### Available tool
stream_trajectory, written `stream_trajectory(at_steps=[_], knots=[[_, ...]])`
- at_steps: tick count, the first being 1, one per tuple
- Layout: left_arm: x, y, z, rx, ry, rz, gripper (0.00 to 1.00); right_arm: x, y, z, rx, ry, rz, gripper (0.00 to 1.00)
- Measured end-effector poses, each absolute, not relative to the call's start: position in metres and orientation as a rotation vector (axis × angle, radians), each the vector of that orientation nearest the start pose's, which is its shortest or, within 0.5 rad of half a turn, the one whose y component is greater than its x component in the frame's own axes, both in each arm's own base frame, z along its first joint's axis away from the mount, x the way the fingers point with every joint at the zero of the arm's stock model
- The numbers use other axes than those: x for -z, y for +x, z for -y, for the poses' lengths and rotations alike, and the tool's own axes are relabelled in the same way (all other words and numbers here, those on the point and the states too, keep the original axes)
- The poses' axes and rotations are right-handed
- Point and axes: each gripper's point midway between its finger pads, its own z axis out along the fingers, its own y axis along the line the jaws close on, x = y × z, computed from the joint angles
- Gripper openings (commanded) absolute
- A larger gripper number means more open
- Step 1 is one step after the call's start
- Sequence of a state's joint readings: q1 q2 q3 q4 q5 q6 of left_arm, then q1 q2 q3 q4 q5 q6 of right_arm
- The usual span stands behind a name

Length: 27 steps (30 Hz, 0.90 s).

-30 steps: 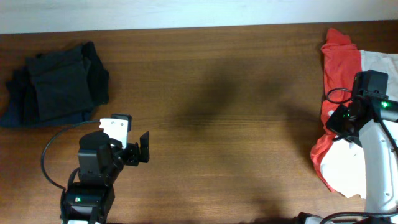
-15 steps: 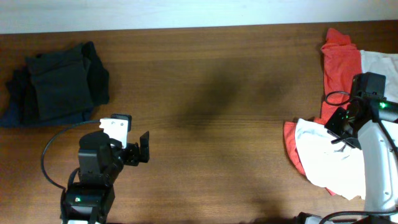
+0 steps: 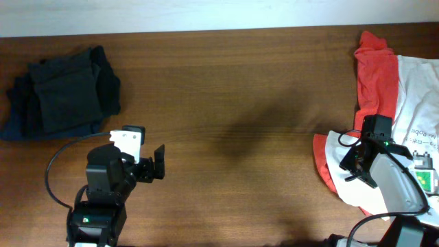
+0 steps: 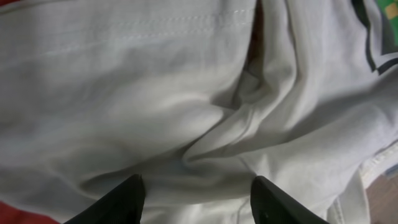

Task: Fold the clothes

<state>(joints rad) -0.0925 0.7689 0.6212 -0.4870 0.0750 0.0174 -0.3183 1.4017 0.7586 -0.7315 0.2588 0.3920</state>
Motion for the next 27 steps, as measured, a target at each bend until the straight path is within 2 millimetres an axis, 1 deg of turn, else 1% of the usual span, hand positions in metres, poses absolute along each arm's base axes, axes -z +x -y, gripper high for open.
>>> stream_trajectory(at_steps=[1, 3, 4, 5, 6, 8, 9, 10, 17, 18, 19, 20, 21, 22, 23, 25, 26, 27], knots=[[-0.175, 0.277, 0.039, 0.125, 0.163, -2.200, 0.99, -0.039, 0.226, 0.122, 0.381, 1.049, -2.721, 0.54], [-0.175, 0.277, 0.039, 0.125, 0.163, -2.200, 0.99, -0.035, 0.223, 0.123, 0.395, 1.051, -2.727, 0.51], [-0.175, 0.277, 0.039, 0.125, 0.163, -2.200, 0.99, -0.034, 0.220, 0.122, 0.399, 1.051, -2.733, 0.47], [-0.175, 0.277, 0.039, 0.125, 0.163, -2.200, 0.99, -0.032, 0.218, 0.121, 0.401, 1.054, -2.741, 0.39], [-0.175, 0.277, 0.039, 0.125, 0.163, -2.200, 0.99, -0.032, 0.218, 0.122, 0.404, 1.055, -2.739, 0.34], [-0.175, 0.277, 0.039, 0.125, 0.163, -2.200, 0.99, -0.032, 0.218, 0.123, 0.410, 1.052, -2.737, 0.18], [-0.175, 0.277, 0.039, 0.125, 0.163, -2.200, 0.99, -0.032, 0.218, 0.123, 0.411, 1.060, -2.733, 0.08], [-0.175, 0.277, 0.039, 0.125, 0.163, -2.200, 0.99, -0.032, 0.218, 0.123, 0.416, 1.050, -2.737, 0.04], [-0.175, 0.277, 0.039, 0.125, 0.163, -2.200, 0.99, -0.032, 0.219, 0.122, 0.405, 1.053, -2.734, 0.04], [-0.175, 0.277, 0.039, 0.125, 0.163, -2.200, 0.99, -0.032, 0.218, 0.120, 0.387, 1.054, -2.747, 0.04], [-0.175, 0.277, 0.039, 0.125, 0.163, -2.201, 0.99, -0.036, 0.217, 0.115, 0.350, 1.057, -2.772, 0.04], [-0.174, 0.276, 0.039, 0.125, 0.163, -2.202, 0.99, -0.044, 0.221, 0.113, 0.327, 1.057, -2.781, 0.04], [-0.174, 0.276, 0.039, 0.125, 0.163, -2.204, 0.99, -0.061, 0.228, 0.113, 0.301, 1.055, -2.775, 0.04], [-0.175, 0.277, 0.039, 0.125, 0.163, -2.199, 0.99, -0.082, 0.238, 0.114, 0.280, 1.048, -2.758, 0.04], [-0.175, 0.277, 0.039, 0.125, 0.163, -2.200, 0.99, -0.115, 0.254, 0.117, 0.262, 1.025, -2.709, 0.04], [-0.175, 0.277, 0.039, 0.125, 0.163, -2.200, 0.99, -0.158, 0.275, 0.123, 0.243, 0.973, -2.621, 0.04], [-0.175, 0.277, 0.039, 0.125, 0.163, -2.200, 0.99, -0.174, 0.277, 0.123, 0.240, 0.957, -2.611, 0.04], [-0.175, 0.277, 0.039, 0.125, 0.163, -2.200, 0.99, -0.185, 0.276, 0.123, 0.241, 0.940, -2.611, 0.04]])
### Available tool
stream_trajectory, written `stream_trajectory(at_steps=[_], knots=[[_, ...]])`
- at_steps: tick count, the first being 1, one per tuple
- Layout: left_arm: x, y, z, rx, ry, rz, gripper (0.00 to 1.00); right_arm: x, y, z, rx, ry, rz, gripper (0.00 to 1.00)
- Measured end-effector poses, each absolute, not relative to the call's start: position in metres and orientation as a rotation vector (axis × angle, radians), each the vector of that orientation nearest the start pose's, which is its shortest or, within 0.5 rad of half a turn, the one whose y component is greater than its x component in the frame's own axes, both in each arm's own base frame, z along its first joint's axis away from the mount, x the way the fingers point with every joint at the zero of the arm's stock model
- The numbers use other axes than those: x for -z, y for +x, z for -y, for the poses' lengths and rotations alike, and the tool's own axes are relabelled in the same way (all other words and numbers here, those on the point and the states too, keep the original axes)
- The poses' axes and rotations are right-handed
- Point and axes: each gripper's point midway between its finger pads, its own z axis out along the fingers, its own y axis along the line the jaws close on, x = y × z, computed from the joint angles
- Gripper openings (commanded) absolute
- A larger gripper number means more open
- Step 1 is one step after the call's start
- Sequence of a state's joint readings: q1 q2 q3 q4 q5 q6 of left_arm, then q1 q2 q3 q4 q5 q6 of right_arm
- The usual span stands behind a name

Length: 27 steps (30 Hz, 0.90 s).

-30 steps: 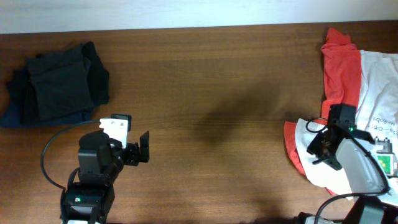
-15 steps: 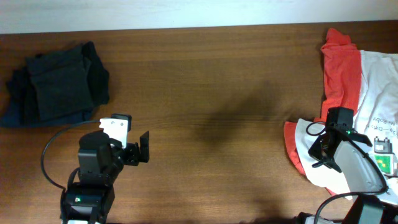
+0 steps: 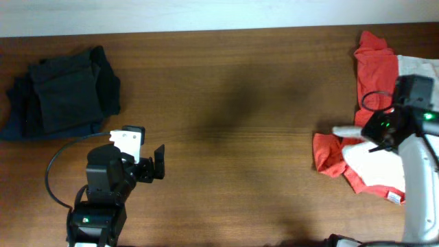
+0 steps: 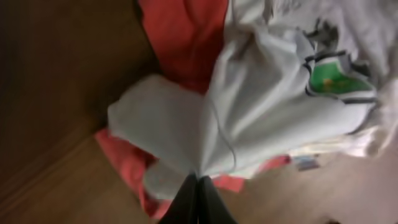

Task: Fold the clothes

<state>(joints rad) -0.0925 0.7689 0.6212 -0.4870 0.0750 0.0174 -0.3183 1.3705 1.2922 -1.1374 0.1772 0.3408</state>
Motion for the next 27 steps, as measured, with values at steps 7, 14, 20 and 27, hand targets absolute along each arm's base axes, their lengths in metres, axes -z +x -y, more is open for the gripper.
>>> stream_trajectory(at_steps=[7, 14, 20, 27], knots=[[-0.175, 0.277, 0.039, 0.125, 0.163, -2.199, 0.99, -0.268, 0.301, 0.131, 0.230, 0.851, -2.429, 0.04], [-0.175, 0.277, 0.039, 0.125, 0.163, -2.199, 0.99, -0.432, 0.353, 0.055, -0.133, 0.168, -2.062, 0.04], [-0.175, 0.277, 0.039, 0.125, 0.163, -2.199, 0.99, -0.399, 0.335, -0.065, -0.539, -0.315, -2.204, 0.04], [-0.175, 0.277, 0.039, 0.125, 0.163, -2.199, 0.99, -0.338, 0.364, -0.187, -0.762, -0.696, -2.273, 0.04]])
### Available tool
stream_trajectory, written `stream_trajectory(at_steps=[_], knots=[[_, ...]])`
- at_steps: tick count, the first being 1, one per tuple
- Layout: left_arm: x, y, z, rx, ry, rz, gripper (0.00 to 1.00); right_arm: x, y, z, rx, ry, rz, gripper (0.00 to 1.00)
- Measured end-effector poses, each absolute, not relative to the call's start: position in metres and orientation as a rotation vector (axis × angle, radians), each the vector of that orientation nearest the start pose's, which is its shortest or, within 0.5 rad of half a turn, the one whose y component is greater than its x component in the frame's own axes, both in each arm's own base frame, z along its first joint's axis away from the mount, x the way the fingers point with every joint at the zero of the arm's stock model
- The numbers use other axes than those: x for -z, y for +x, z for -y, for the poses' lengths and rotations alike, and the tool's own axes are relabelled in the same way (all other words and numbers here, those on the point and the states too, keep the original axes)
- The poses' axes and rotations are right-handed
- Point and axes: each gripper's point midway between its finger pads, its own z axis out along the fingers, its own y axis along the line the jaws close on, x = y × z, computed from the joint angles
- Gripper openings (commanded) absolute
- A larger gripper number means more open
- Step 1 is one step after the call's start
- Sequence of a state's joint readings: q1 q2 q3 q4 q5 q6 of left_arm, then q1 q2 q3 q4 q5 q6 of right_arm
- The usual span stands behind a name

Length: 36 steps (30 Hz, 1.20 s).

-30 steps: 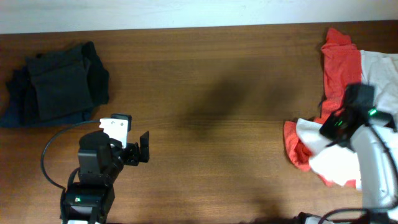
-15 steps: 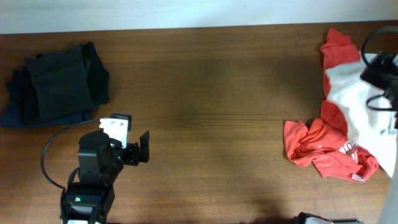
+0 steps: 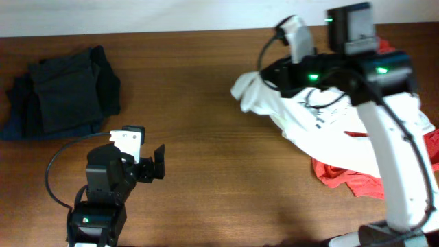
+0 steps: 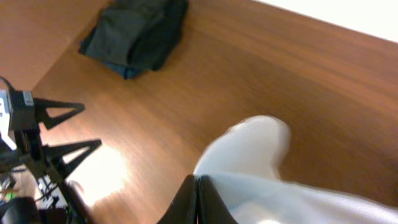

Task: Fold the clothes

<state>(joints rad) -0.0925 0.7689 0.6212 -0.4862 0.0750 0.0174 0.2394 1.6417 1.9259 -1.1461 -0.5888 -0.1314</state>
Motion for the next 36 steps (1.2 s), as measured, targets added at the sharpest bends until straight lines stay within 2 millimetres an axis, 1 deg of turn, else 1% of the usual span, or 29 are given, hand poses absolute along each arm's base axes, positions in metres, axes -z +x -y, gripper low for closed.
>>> stream_trajectory(at_steps=[1, 3, 4, 5, 6, 7, 8, 9, 10, 12, 13, 14, 15, 16, 18, 20, 21, 22, 23, 24, 25, 27, 29, 30, 31, 32, 33, 35, 36], knots=[[-0.175, 0.277, 0.039, 0.125, 0.163, -2.199, 0.99, -0.331, 0.366, -0.205, -0.784, -0.746, -2.268, 0.04], [-0.175, 0.277, 0.039, 0.125, 0.163, -2.199, 0.99, -0.315, 0.365, -0.232, -0.809, -0.819, -2.282, 0.05], [-0.175, 0.277, 0.039, 0.125, 0.163, -2.199, 0.99, -0.309, 0.366, -0.237, -0.796, -0.829, -2.296, 0.15], [-0.175, 0.277, 0.039, 0.125, 0.163, -2.199, 0.99, -0.304, 0.369, -0.236, -0.768, -0.807, -2.319, 0.45], [-0.175, 0.277, 0.039, 0.125, 0.163, -2.199, 0.99, -0.300, 0.376, -0.228, -0.701, -0.743, -2.357, 0.99], [-0.175, 0.277, 0.039, 0.125, 0.163, -2.199, 0.99, -0.297, 0.385, -0.216, -0.628, -0.681, -2.382, 0.99], [-0.175, 0.277, 0.039, 0.125, 0.163, -2.199, 0.99, -0.292, 0.394, -0.198, -0.542, -0.596, -2.418, 0.99], [-0.175, 0.277, 0.039, 0.125, 0.163, -2.199, 0.99, -0.290, 0.398, -0.187, -0.499, -0.553, -2.437, 0.99], [-0.175, 0.277, 0.039, 0.125, 0.163, -2.199, 0.99, -0.286, 0.402, -0.170, -0.453, -0.499, -2.465, 0.99], [-0.177, 0.278, 0.039, 0.129, 0.165, -2.187, 0.99, -0.277, 0.405, -0.129, -0.369, -0.367, -2.542, 0.99], [-0.179, 0.279, 0.040, 0.133, 0.166, -2.180, 0.99, -0.272, 0.403, -0.110, -0.340, -0.305, -2.587, 0.99], [-0.180, 0.281, 0.042, 0.147, 0.160, -2.174, 0.99, -0.265, 0.396, -0.088, -0.312, -0.229, -2.651, 0.99], [-0.179, 0.283, 0.043, 0.165, 0.151, -2.175, 0.99, -0.261, 0.390, -0.076, -0.303, -0.184, -2.687, 0.99], [-0.174, 0.285, 0.047, 0.198, 0.147, -2.194, 0.99, -0.255, 0.381, -0.061, -0.288, -0.128, -2.743, 0.99], [-0.161, 0.290, 0.059, 0.289, 0.148, -2.247, 0.99, -0.248, 0.363, -0.040, -0.271, -0.041, -2.831, 0.99], [-0.138, 0.293, 0.071, 0.390, 0.124, -2.331, 0.99, -0.245, 0.355, -0.025, -0.261, 0.021, -2.867, 0.99], [-0.121, 0.296, 0.079, 0.465, 0.104, -2.390, 0.99, -0.245, 0.353, -0.019, -0.258, 0.047, -2.875, 0.99], [-0.108, 0.296, 0.084, 0.516, 0.080, -2.440, 0.99, -0.245, 0.353, -0.015, -0.257, 0.064, -2.876, 0.99], [-0.098, 0.297, 0.088, 0.550, 0.058, -2.471, 0.99, -0.244, 0.351, -0.012, -0.255, 0.079, -2.882, 0.99], [-0.082, 0.300, 0.093, 0.605, 0.020, -2.518, 0.99, -0.244, 0.350, -0.008, -0.254, 0.094, -2.887, 0.99], [-0.070, 0.301, 0.096, 0.635, -0.009, -2.554, 0.99, -0.244, 0.349, -0.007, -0.254, 0.099, -2.889, 0.99], [-0.055, 0.311, 0.103, 0.676, -0.029, -2.564, 0.99, -0.244, 0.348, -0.007, -0.254, 0.103, -2.892, 0.99], [-0.033, 0.318, 0.115, 0.715, -0.024, -2.590, 0.99, -0.244, 0.348, -0.007, -0.254, 0.102, -2.893, 0.99], [-0.028, 0.319, 0.119, 0.722, -0.017, -2.595, 0.91, -0.244, 0.347, -0.007, -0.253, 0.103, -2.893, 0.99], [-0.024, 0.323, 0.124, 0.728, 0.000, -2.587, 0.73, -0.244, 0.347, -0.007, -0.253, 0.104, -2.893, 0.99], [-0.022, 0.326, 0.127, 0.731, 0.016, -2.576, 0.44, -0.244, 0.347, -0.007, -0.253, 0.102, -2.894, 0.99], [-0.021, 0.327, 0.129, 0.734, 0.015, -2.573, 0.00, -0.244, 0.347, -0.006, -0.247, 0.104, -2.895, 0.98], [-0.020, 0.333, 0.128, 0.709, 0.011, -2.557, 0.00, -0.243, 0.346, -0.004, -0.231, 0.106, -2.900, 0.99], [-0.026, 0.345, 0.126, 0.677, 0.015, -2.503, 0.00, -0.243, 0.345, -0.002, -0.211, 0.108, -2.905, 0.99]])
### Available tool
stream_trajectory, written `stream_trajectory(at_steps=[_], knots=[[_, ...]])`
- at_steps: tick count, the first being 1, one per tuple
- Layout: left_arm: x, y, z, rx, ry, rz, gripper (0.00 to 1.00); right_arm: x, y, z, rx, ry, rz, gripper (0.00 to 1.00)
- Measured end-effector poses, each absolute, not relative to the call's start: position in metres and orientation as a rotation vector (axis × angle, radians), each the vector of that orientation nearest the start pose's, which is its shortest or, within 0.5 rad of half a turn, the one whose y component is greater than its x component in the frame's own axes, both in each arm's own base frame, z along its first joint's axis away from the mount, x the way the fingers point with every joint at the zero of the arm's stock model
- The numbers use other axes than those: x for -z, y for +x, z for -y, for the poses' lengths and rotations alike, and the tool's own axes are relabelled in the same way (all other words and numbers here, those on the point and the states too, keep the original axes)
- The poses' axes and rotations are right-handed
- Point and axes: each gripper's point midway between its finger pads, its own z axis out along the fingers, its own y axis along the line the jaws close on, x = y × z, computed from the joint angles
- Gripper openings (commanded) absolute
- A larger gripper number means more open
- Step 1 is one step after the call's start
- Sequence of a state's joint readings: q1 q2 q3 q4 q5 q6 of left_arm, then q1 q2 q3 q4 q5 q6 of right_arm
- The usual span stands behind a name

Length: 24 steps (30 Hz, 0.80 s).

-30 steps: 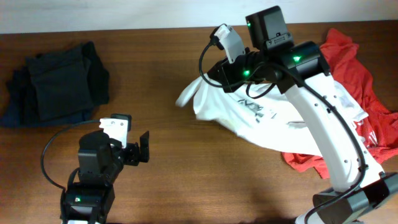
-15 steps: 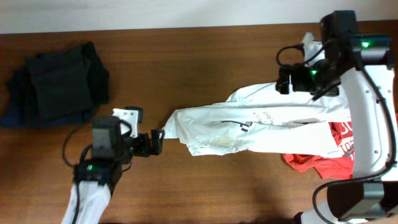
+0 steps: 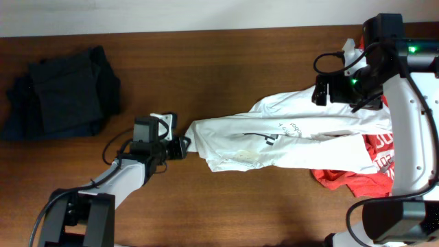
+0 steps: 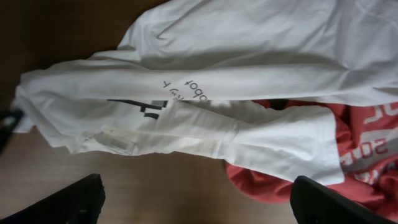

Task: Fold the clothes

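A white T-shirt (image 3: 288, 134) with dark print lies stretched out on the brown table, from the middle to the right. My right gripper (image 3: 328, 90) hangs open above its upper right part, holding nothing. In the right wrist view the white T-shirt (image 4: 205, 99) fills the frame, and the fingers (image 4: 68, 202) stand wide apart at the bottom corners around the gripper (image 4: 199, 208). My left gripper (image 3: 180, 146) sits at the shirt's left edge; its jaws look open. A red garment (image 3: 370, 168) lies partly under the shirt at the right.
A pile of dark folded clothes (image 3: 62, 92) rests at the back left. The red garment (image 4: 367, 168) reaches the table's right side. Bare wooden table (image 3: 226, 62) lies between the dark pile and the white shirt.
My right gripper has let go of the white shirt and now hangs open farther right. The shirt lies spread on the table. My left arm has come from the front left to the shirt's left edge.
My right gripper stood open on the white shirt in the pile at the right. Then it was shut on the shirt, lifting it off the red garment. Later it held the shirt over the table's middle. Now the shirt lies released and spread, with my left gripper at its edge.
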<state>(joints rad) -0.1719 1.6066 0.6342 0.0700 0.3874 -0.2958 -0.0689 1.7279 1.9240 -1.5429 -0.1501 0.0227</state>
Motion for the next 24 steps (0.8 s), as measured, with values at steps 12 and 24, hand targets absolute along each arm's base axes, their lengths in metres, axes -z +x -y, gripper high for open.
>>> stream_trajectory(at_steps=[12, 24], knots=[[-0.224, 0.506, -0.056, 0.067, -0.236, -2.047, 0.99, -0.242, 0.343, 0.002, -0.179, 0.113, -2.912, 0.99], [-0.099, 0.384, 0.051, 0.485, -0.127, -2.817, 0.99, -0.243, 0.343, 0.002, -0.179, 0.112, -2.912, 0.99]])
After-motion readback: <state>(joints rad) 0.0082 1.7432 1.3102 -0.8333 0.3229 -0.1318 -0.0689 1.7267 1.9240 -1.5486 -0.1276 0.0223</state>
